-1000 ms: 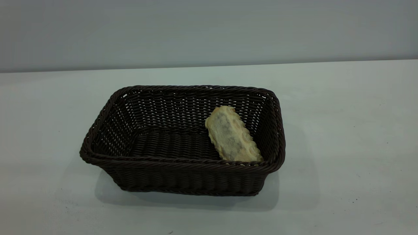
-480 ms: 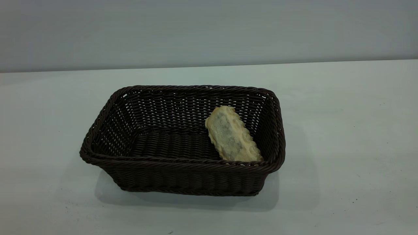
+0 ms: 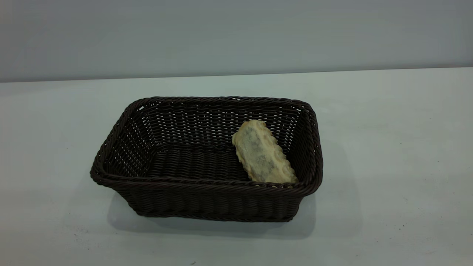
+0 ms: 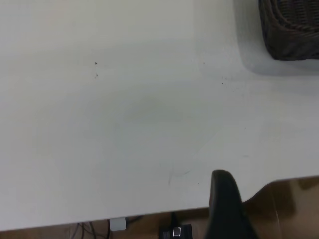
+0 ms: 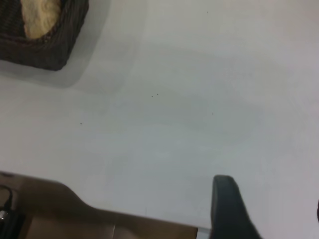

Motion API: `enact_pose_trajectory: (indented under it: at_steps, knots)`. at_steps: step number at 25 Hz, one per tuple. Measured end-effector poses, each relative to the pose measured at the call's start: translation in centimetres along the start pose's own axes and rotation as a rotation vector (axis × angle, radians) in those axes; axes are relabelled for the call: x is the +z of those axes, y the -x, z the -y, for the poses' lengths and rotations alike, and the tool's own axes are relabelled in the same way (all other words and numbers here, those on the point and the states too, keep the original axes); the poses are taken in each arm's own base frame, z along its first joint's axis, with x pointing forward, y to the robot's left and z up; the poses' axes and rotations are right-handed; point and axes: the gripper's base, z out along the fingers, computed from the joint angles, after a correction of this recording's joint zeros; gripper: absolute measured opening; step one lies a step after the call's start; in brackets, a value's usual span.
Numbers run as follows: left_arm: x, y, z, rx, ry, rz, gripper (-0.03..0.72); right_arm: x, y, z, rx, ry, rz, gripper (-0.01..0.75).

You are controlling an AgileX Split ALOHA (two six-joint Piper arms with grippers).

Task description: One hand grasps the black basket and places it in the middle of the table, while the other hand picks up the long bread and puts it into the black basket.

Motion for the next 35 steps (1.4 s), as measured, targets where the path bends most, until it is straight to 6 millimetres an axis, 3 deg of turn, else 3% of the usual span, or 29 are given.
enact_pose_trajectory:
  at_steps: [10,19,35]
  knots:
    - [-0.2,-0.2,0.0,-0.036,0.032,0.013,0.513,-0.2,-0.1,0.0,0.020,-0.017,0.018,0.400]
    - [-1.4,-1.7,0.0,-0.156,0.140,0.136,0.513,-0.8,-0.6,0.0,0.072,-0.084,0.070,0.401]
    - [-1.4,-1.7,0.0,-0.160,0.144,0.137,0.513,-0.8,-0.6,0.0,0.072,-0.084,0.070,0.401]
